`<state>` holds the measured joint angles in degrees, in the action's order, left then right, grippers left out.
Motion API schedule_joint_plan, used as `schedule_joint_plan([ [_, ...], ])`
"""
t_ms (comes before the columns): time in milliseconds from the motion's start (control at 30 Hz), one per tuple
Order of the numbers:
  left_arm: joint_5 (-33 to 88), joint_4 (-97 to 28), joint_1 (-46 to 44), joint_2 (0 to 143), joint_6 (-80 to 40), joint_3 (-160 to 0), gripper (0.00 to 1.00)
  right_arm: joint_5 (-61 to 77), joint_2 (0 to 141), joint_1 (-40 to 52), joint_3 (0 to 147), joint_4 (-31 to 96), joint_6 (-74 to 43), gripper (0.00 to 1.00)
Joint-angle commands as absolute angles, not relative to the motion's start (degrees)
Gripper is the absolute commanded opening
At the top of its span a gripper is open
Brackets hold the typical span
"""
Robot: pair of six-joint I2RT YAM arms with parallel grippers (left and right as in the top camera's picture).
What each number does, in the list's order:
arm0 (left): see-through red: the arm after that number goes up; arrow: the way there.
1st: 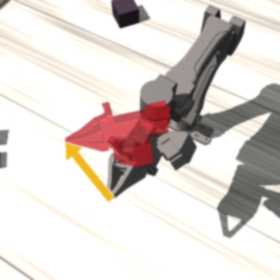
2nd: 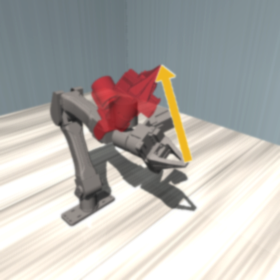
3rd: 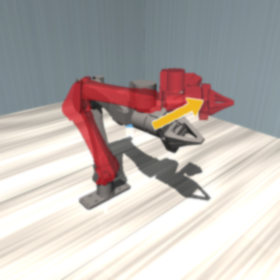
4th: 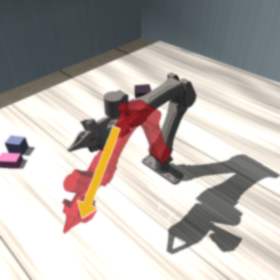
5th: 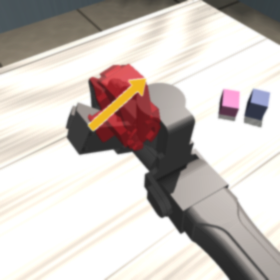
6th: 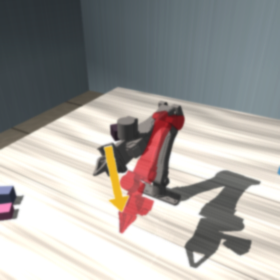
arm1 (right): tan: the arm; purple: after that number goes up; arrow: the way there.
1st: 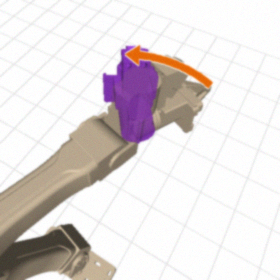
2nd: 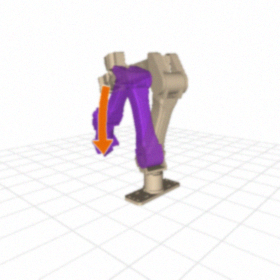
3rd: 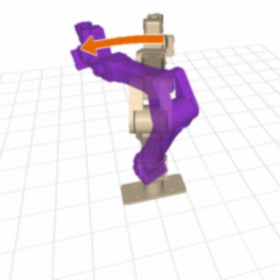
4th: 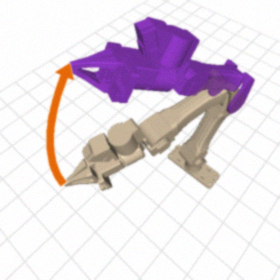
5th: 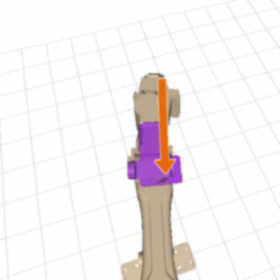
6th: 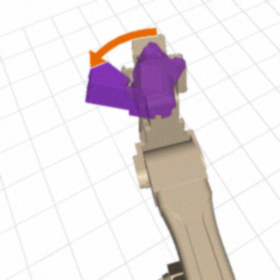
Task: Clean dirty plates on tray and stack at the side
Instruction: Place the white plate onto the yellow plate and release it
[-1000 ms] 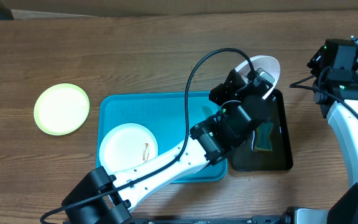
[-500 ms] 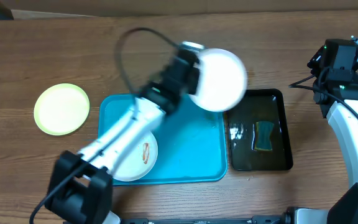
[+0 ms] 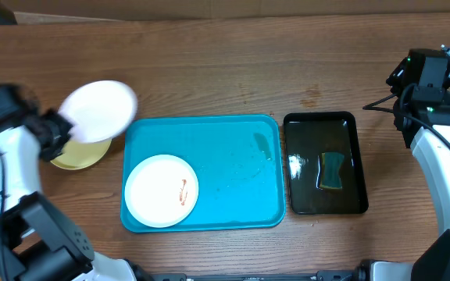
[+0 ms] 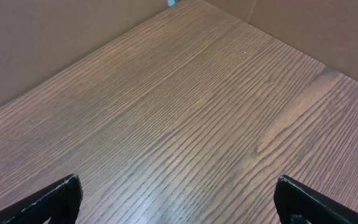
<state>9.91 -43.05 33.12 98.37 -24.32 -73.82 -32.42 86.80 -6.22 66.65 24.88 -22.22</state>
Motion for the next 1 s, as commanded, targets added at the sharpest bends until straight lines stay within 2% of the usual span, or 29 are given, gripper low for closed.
schedule_joint_plan([
  [0,12.8,-42.6,39.0,96.0,-25.8,-73.1,0.04,-33.4,86.8,-6.1,67.5,24.5,-22.0,1.0],
  [133,11.7,-42.0,41.3,96.1,-25.3,-72.8,0.04,-33.4,86.8,-6.1,67.5,24.5,-22.1,1.0],
  [533,0.6,-37.0,38.6,96.3,-25.8,-67.2,0.04,-33.4,86.8,-6.1,67.5,24.5,-22.1,1.0],
  [800,-0.3,-33.3,38.6,96.3,-25.8,-64.3,0.06,-33.3,86.8,-6.1,67.5,24.5,-22.1,1.0],
  [833,-0.2,-33.1,38.6,96.3,-25.8,-64.3,0.12,-33.3,86.8,-6.1,67.5,24.5,-22.1,1.0],
  [900,0.4,-33.1,38.6,96.3,-25.8,-64.3,0.56,-33.4,86.8,-6.1,67.5,24.5,-22.1,1.0],
  [933,1.5,-33.2,38.6,96.3,-25.8,-64.3,0.75,-33.3,86.8,-6.1,67.5,24.5,-22.1,1.0],
  [967,2.8,-33.7,38.6,96.3,-25.8,-64.3,0.86,-33.4,86.8,-6.1,67.5,24.5,-22.1,1.0],
])
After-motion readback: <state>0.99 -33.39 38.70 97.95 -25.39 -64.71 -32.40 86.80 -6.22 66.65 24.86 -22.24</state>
